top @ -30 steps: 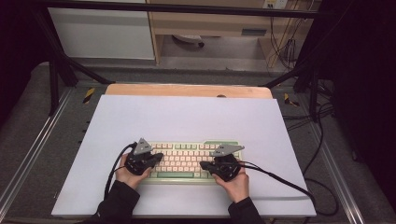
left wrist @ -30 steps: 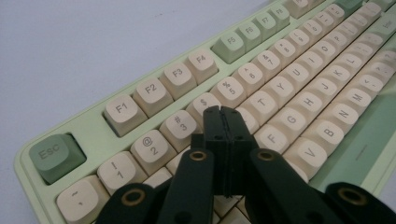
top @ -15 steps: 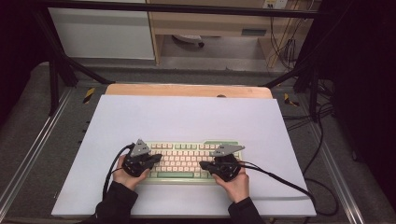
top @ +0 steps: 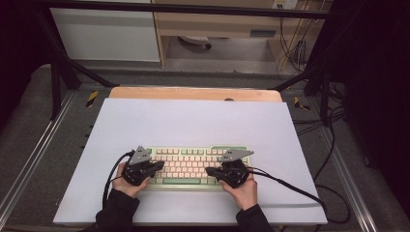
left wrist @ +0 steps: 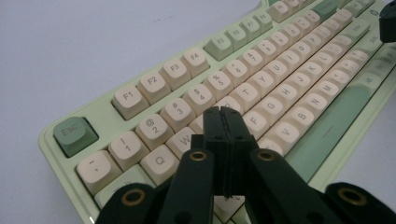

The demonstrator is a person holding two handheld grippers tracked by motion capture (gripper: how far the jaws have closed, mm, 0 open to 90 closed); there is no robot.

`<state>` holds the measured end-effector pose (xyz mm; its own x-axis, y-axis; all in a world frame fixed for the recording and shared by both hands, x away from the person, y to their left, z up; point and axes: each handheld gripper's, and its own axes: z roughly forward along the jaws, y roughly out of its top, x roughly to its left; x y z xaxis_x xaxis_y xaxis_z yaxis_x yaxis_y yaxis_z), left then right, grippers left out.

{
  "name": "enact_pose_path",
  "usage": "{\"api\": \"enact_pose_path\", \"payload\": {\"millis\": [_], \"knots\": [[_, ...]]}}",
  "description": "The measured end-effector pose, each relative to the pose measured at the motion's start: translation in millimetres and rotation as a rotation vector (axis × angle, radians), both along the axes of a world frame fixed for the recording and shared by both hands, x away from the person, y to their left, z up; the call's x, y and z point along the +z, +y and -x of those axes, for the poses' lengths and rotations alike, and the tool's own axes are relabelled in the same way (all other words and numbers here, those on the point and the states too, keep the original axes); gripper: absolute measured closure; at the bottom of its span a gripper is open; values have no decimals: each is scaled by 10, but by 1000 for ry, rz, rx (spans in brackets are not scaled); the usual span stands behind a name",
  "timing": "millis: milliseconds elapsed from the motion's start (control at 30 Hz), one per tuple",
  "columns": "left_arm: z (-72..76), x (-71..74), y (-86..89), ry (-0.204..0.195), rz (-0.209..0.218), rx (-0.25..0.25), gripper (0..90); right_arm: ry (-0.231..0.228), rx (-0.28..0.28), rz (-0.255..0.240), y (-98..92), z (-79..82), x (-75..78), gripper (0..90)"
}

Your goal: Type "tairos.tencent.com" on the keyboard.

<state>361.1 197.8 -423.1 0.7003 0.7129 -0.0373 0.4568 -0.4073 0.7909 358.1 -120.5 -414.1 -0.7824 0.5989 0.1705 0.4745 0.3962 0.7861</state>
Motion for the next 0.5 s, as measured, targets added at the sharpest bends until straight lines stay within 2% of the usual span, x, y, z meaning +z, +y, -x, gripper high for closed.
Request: {"api": "enact_pose_path", "payload": {"millis": [267,500], "knots": [[62,10,111,-4,15,5,899,-1,15,-2,48,5,23,900],[87,-6,158,0,11,5,900,7,28,-7,141,-2,38,900]]}}
